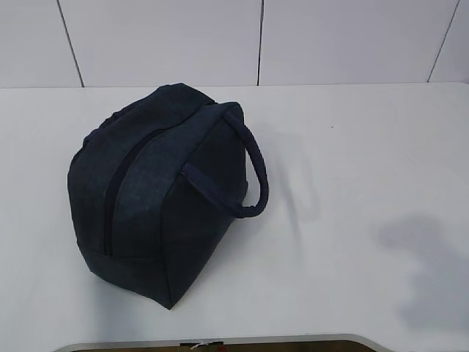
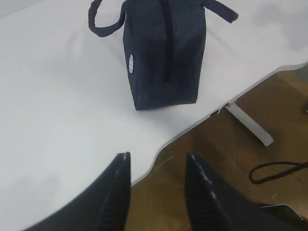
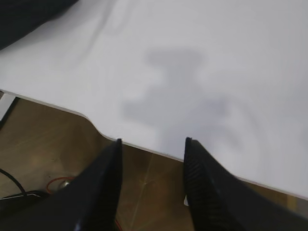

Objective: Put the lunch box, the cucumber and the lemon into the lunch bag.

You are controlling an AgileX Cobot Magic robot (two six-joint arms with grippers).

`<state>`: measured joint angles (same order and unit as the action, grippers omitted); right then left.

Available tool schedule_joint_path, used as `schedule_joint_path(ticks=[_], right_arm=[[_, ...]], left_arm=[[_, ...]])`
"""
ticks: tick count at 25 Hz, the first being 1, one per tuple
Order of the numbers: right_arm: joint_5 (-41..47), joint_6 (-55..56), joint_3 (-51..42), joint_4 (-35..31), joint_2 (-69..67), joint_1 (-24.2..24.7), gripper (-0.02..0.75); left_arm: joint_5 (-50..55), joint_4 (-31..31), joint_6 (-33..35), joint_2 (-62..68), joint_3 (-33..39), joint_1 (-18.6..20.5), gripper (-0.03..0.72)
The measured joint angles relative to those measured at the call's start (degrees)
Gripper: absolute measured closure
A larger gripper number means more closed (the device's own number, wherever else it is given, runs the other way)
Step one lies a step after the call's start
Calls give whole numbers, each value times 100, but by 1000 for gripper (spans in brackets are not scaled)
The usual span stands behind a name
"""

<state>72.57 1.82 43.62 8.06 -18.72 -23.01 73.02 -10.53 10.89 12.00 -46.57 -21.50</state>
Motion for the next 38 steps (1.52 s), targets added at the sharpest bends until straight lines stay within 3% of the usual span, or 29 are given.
schedule_joint_path(ticks=[7, 13, 19, 38], right_arm=[[-220, 0, -795, 0, 946, 0, 391], [-495, 0, -1353, -3, 1631, 0, 391], [-621, 0, -1448, -14, 1966, 0, 391], [-677, -20, -1474, -423, 1966, 0, 391]], left_arm=[[-50, -274, 0, -1124, 835, 0, 443], [-380, -510, 0, -1142, 1548, 0, 445], [-891, -522, 0, -1142, 1760, 0, 445], [-899, -29, -150, -1142, 1760, 0, 446]])
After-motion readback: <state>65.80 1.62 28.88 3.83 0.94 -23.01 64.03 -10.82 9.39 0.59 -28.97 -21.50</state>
